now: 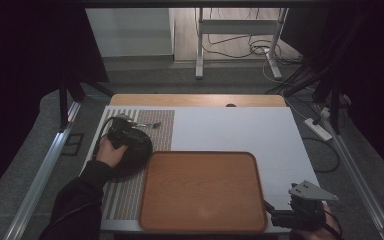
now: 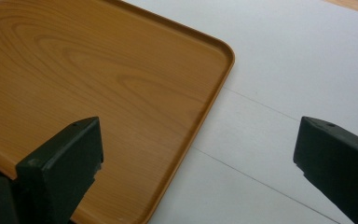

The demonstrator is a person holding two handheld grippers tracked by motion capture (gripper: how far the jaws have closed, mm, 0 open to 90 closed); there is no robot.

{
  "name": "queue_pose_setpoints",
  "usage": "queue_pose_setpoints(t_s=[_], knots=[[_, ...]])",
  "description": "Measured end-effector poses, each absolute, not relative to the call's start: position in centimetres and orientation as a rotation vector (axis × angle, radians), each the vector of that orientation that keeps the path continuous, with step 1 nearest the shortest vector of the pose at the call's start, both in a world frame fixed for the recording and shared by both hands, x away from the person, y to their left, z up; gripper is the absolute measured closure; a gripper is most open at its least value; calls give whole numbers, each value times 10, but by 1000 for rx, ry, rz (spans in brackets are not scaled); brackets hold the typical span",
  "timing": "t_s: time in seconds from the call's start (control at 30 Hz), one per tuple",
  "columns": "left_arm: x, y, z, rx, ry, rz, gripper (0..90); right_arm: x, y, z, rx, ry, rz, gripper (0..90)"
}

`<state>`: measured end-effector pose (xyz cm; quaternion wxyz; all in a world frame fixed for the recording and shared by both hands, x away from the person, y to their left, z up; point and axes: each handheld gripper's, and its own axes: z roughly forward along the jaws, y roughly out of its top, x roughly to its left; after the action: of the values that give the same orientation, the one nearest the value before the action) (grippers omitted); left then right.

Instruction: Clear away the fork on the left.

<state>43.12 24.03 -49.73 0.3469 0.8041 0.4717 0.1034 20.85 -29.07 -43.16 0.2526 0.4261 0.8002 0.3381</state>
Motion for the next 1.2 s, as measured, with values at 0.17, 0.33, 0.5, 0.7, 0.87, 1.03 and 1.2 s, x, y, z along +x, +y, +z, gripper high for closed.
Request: queue_pose_setpoints(t_s=[0.17, 0.33, 0.5, 0.7, 0.87, 1.03, 1.2], knots=[[443, 244, -497, 2077, 1235, 278, 0, 209, -291, -432, 1158, 2176, 920, 19], [454, 245, -496, 2092, 1244, 285, 1, 209, -291, -432, 1159, 2177, 920, 19], [464, 248, -497, 2102, 1257, 295, 2, 209, -291, -432, 1159, 2178, 921, 19], [476, 251, -499, 2111, 1304, 316, 33, 208, -291, -432, 1158, 2178, 928, 19], [484, 255, -499, 2101, 1322, 297, 200, 209, -291, -432, 1159, 2178, 928, 19], [489, 260, -503, 2104, 1331, 278, 454, 209, -291, -432, 1159, 2179, 930, 19], [497, 265, -504, 2119, 1342, 279, 789, 209, -291, -432, 1158, 2179, 931, 19]])
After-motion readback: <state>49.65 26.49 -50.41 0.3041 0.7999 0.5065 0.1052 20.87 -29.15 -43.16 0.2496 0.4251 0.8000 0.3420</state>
